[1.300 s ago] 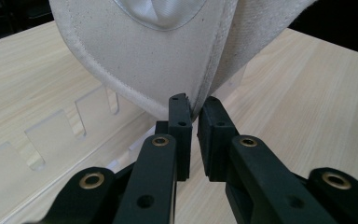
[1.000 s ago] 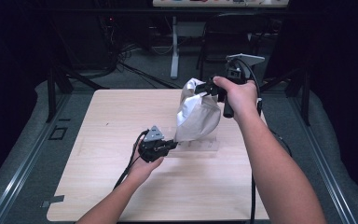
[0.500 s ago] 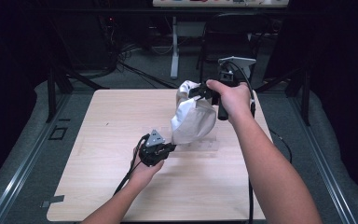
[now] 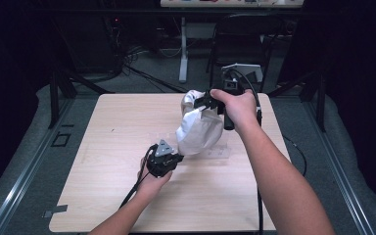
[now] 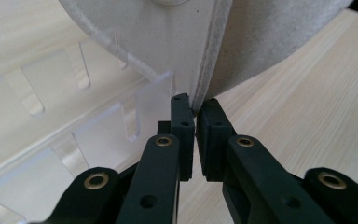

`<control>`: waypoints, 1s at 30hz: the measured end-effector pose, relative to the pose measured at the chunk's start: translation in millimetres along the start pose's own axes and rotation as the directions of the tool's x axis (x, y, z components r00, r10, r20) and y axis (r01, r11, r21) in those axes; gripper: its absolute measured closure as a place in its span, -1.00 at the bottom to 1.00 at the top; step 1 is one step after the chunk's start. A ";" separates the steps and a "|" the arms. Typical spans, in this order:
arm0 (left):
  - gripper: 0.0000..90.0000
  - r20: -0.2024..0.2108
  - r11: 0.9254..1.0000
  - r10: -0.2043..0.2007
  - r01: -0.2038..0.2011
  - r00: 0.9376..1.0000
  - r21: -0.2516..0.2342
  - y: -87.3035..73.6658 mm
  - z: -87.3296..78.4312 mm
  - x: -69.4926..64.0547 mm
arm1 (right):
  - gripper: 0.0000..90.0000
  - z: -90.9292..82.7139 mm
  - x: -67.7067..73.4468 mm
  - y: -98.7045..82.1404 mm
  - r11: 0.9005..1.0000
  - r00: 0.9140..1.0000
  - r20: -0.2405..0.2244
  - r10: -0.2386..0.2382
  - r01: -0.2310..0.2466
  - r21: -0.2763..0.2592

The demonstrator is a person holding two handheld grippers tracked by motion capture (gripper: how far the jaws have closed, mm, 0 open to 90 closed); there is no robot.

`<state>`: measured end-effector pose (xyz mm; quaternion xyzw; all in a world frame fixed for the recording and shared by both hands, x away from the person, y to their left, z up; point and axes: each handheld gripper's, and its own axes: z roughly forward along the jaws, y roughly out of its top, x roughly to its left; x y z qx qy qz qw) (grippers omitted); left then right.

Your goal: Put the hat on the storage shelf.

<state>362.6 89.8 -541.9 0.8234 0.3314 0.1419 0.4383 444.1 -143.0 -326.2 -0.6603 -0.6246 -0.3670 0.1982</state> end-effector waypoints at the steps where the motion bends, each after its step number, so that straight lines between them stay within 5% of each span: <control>1: 0.92 -0.003 1.000 0.001 -0.001 1.000 0.014 -3.6 3.2 0.8 | 0.79 2.0 -2.2 -0.2 1.000 1.000 0.011 -0.004 0.004 0.005; 22: 0.88 0.012 0.999 -0.031 0.031 0.999 0.020 -8.6 4.7 0.9 | 0.76 4.8 -16.4 -1.8 1.000 1.000 -0.001 0.013 -0.013 0.017; 30: 0.65 0.011 0.999 -0.046 0.046 0.999 0.009 -12.1 -2.1 1.5 | 0.72 -1.7 -21.9 -6.1 1.000 1.000 0.004 0.009 -0.009 0.014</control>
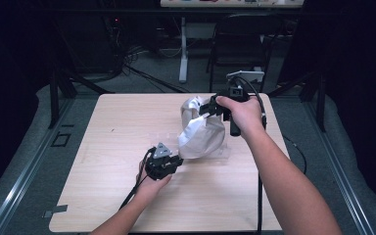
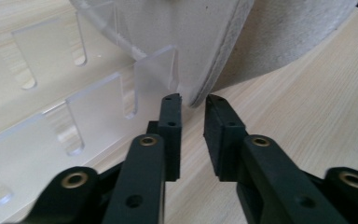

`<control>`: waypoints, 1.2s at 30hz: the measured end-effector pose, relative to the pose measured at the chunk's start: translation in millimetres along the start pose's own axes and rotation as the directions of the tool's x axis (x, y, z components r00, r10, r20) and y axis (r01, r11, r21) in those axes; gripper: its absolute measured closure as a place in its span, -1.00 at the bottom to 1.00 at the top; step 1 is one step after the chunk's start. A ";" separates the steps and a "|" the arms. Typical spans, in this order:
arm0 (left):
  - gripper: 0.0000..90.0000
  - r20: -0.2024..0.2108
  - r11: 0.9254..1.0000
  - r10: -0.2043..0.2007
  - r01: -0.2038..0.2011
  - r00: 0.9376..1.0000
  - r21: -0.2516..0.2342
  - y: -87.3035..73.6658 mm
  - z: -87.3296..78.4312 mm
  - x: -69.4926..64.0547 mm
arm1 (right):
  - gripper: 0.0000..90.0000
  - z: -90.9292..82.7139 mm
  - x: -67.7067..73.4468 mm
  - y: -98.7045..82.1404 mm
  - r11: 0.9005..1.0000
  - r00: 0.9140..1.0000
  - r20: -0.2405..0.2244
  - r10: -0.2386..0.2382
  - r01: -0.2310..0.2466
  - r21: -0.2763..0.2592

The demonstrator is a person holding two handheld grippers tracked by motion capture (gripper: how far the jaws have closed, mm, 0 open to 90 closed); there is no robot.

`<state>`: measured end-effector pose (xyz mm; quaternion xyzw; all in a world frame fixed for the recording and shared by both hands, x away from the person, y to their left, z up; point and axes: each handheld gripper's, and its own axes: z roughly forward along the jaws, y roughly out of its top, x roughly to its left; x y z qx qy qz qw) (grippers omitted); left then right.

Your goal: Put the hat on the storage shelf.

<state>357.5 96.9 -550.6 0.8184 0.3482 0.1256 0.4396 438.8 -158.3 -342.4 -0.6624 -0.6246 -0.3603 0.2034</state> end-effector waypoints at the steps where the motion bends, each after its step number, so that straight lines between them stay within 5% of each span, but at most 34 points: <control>1: 0.63 -0.001 1.000 0.001 -0.001 1.000 0.002 -2.1 -5.0 0.9 | 0.71 -3.2 -0.3 -2.9 1.000 1.000 -0.005 -0.013 0.013 -0.001; 12: 0.36 -0.003 0.999 -0.048 0.048 0.999 0.001 -15.9 -37.0 11.6 | 0.62 -24.4 -5.8 -19.4 0.999 0.999 -0.014 -0.041 0.041 -0.010; 20: 0.28 -0.030 0.995 -0.095 0.095 0.995 0.004 -35.7 -65.1 25.8 | 0.58 -37.3 -20.3 -36.9 0.998 0.997 0.046 -0.064 0.064 0.010; 26: 0.20 -0.048 0.997 -0.065 0.067 0.997 0.036 -52.0 -80.5 28.5 | 0.49 -35.8 -39.5 -54.6 0.995 0.991 0.091 -0.096 0.094 0.035; 30: 0.16 -0.062 0.996 -0.073 0.076 0.995 0.041 -59.0 -85.3 33.1 | 0.38 -31.3 -56.3 -64.9 0.995 0.991 0.099 -0.092 0.088 0.042; 36: 0.11 -0.077 0.994 -0.102 0.105 0.992 0.036 -62.8 -82.1 43.0 | 0.17 -19.2 -84.0 -86.4 0.990 0.978 0.153 -0.141 0.142 0.006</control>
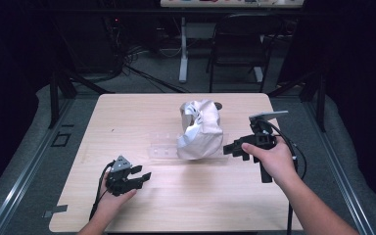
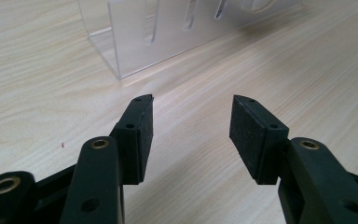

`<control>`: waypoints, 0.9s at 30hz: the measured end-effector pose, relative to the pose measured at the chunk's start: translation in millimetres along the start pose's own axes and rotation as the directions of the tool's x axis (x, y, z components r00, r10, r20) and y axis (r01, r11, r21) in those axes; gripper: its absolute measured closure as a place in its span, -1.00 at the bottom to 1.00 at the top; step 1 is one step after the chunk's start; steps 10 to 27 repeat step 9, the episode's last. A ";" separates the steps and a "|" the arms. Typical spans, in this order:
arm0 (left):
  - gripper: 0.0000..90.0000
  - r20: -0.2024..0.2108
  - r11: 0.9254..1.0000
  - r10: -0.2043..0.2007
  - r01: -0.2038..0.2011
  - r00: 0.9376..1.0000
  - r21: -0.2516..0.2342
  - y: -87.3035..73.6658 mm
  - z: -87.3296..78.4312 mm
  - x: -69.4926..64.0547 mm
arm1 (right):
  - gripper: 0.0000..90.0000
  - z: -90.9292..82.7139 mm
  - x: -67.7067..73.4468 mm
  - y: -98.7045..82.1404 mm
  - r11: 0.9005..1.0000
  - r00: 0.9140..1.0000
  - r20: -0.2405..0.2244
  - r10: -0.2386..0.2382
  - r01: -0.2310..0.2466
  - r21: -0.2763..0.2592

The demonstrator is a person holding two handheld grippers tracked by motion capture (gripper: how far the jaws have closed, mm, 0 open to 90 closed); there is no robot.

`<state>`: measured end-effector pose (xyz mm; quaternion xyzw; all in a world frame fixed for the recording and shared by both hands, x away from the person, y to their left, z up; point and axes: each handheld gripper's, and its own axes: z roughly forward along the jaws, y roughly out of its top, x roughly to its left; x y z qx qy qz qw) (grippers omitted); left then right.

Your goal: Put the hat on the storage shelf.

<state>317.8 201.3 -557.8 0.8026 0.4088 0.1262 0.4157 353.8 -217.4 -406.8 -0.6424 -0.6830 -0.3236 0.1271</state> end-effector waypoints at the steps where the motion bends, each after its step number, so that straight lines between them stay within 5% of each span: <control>1: 0.11 -0.002 1.000 -0.007 0.007 1.000 -0.004 -0.6 0.8 0.7 | 0.15 2.7 -2.9 -3.1 1.000 1.000 0.020 -0.013 0.013 -0.003; 9: 0.04 -0.027 1.000 -0.016 0.016 0.999 -0.004 -2.2 4.3 6.8 | 0.10 27.6 -28.3 -24.8 0.998 0.992 0.114 -0.056 0.058 -0.020; 27: 0.04 -0.027 1.000 -0.016 0.016 0.999 -0.004 -2.2 4.3 6.8 | 0.10 27.6 -28.3 -24.8 0.998 0.992 0.114 -0.056 0.058 -0.020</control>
